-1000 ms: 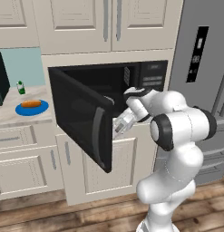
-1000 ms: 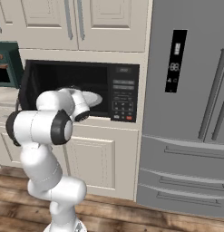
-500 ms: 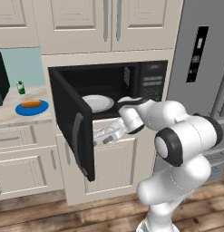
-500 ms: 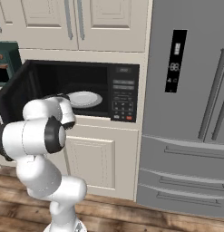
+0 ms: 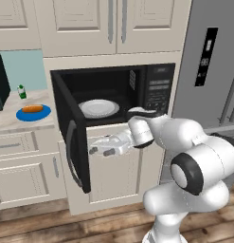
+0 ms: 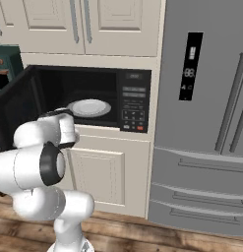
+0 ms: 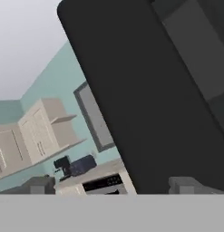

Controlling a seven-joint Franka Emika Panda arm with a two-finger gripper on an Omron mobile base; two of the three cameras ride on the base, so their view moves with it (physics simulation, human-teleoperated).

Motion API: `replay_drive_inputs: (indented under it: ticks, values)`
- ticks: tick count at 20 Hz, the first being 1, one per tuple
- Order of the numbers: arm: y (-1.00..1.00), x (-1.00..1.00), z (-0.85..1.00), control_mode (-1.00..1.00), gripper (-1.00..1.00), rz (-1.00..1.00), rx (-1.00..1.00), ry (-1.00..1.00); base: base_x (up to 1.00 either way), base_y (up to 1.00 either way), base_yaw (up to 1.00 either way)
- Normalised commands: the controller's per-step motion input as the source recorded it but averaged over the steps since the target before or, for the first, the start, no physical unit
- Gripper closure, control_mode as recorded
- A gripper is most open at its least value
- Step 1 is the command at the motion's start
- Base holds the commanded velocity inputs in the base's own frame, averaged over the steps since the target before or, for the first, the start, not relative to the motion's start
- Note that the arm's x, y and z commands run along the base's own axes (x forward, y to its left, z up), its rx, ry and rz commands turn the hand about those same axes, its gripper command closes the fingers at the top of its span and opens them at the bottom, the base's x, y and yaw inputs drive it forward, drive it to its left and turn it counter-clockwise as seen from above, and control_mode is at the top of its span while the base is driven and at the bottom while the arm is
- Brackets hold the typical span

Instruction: Pick the hotdog bun from the counter and place it in the microwave. Then turn on the microwave.

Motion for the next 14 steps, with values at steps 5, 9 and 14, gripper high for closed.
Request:
replay_drive_inputs:
  ticks: [5, 9, 14]
  values:
    - [-0.84, 0.14, 0.58, -1.00, -1.00, -0.38, -0.08, -0.01, 0.00, 0.00, 0.00]
    - [-0.81, 0.16, 0.49, -1.00, -1.00, -0.43, -0.10, 0.00, 0.00, 0.00, 0.00]
    - [-0.56, 0.28, 0.51, -1.00, -1.00, -0.43, -0.23, 0.00, 0.00, 0.00, 0.00]
